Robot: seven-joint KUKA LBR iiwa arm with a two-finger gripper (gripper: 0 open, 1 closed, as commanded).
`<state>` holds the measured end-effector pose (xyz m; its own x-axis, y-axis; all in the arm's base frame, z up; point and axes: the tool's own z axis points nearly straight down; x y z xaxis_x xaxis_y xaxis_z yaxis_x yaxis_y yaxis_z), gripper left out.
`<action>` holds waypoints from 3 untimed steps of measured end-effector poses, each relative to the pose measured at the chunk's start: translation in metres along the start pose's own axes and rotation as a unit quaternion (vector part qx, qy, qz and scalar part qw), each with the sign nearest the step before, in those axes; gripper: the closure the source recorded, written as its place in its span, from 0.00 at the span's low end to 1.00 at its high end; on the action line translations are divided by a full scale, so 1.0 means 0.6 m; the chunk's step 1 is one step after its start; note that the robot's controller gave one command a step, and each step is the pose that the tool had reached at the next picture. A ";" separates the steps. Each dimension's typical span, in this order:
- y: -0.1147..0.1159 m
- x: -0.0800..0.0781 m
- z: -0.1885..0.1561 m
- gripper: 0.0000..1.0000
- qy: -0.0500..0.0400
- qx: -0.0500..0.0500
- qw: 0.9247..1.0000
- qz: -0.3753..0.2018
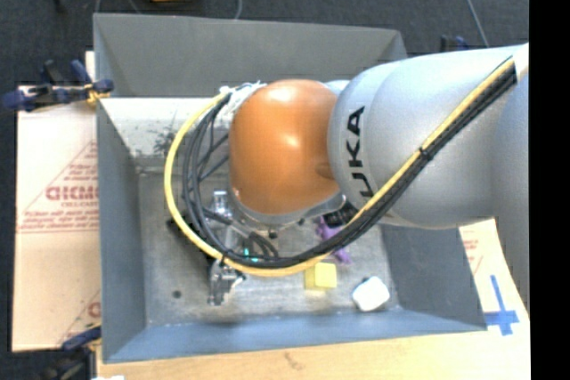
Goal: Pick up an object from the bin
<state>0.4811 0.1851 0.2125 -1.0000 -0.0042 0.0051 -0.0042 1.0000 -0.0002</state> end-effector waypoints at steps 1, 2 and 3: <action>-0.002 -0.003 -0.006 0.00 -0.004 -0.001 1.000 0.002; -0.034 -0.067 0.081 0.00 -0.007 -0.003 0.992 0.125; -0.092 -0.020 0.128 0.00 -0.003 0.000 0.981 0.193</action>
Offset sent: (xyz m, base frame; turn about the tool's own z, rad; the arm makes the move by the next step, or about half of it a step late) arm 0.0940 -0.0531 -0.1425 0.6387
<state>0.4927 0.1298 0.1356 -0.9271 0.3749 -0.0007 0.3749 0.9271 -0.0008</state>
